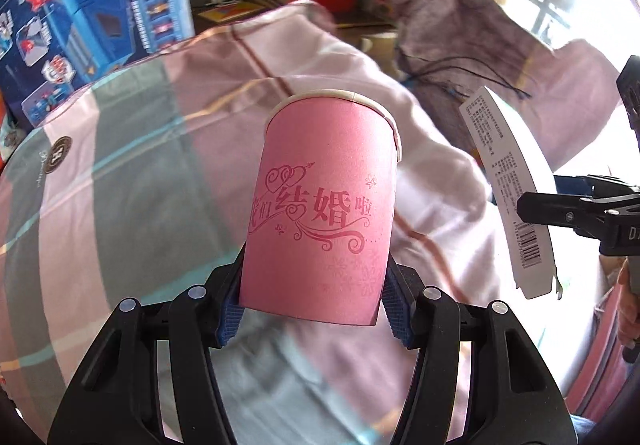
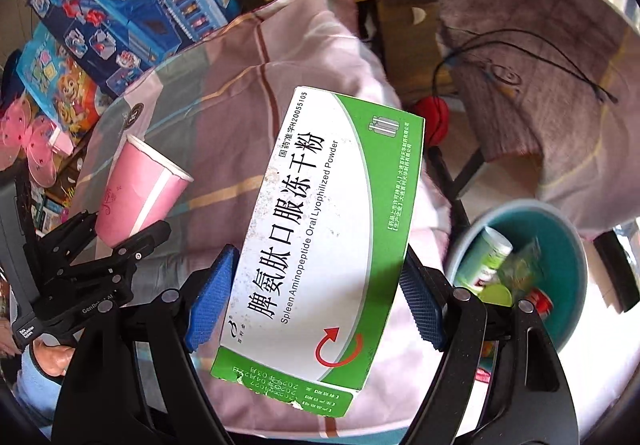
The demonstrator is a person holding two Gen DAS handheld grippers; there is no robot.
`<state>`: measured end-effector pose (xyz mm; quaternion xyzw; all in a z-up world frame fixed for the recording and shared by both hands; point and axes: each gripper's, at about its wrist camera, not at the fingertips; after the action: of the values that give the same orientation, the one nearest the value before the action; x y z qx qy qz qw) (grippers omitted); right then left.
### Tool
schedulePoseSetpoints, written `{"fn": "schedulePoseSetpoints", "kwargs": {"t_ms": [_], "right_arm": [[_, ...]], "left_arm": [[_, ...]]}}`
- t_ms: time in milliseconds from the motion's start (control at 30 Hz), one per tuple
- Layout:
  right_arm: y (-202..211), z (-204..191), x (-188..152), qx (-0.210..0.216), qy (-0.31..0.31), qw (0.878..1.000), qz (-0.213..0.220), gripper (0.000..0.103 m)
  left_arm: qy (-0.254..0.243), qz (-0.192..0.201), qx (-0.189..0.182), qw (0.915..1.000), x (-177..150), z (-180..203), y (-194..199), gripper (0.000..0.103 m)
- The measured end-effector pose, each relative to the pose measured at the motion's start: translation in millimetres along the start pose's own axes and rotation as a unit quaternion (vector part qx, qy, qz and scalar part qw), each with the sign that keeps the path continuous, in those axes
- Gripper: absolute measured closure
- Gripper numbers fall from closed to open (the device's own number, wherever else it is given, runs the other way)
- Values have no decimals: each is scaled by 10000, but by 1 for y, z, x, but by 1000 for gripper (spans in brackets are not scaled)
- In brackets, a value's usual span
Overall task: Collect trash
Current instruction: 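Carry the pink cup and medicine box over the teal bucket, then open both tools to drop the cup and box into the bucket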
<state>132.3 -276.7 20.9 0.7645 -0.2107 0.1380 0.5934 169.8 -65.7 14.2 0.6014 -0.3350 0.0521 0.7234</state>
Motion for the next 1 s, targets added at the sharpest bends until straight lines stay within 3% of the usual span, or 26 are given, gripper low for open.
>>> {"fn": "schedulePoseSetpoints", "kwargs": {"t_ms": [433,533,567,600,633,1000], "right_arm": [[61,113,-52,-170,-840,9950,507,28],[69,147,-60,-273,-1136,9916,561,30],[70,155,-63,-317,-1217,9904,572,37],[70,167,-64,-345,-1335,9889,548,48],[69,173,-64,-336,-1408,9881,529,49],[46,226,-67,-530,-1937,9795,160,48]], "left_arm": [[-856,-258,-375,9953,-8,122,-18,44],[-1037,-324,-498,9928,-5,149,-27,44],[-1098,-353,-536,9919,-4,157,-31,44],[-1177,-394,-581,9906,-3,168,-36,44],[-1222,-421,-610,9897,-3,174,-40,44],[-1512,-823,-1033,9796,8,228,-90,44]]}}
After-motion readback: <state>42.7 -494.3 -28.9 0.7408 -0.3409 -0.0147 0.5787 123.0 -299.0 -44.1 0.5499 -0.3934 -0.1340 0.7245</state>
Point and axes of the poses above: each gripper's, at about its wrist camera, not at the fingertips, and y roughly against the way its jaws point, z to its right, x to its top, and after that the axes turned 1 degree about y, right-handed
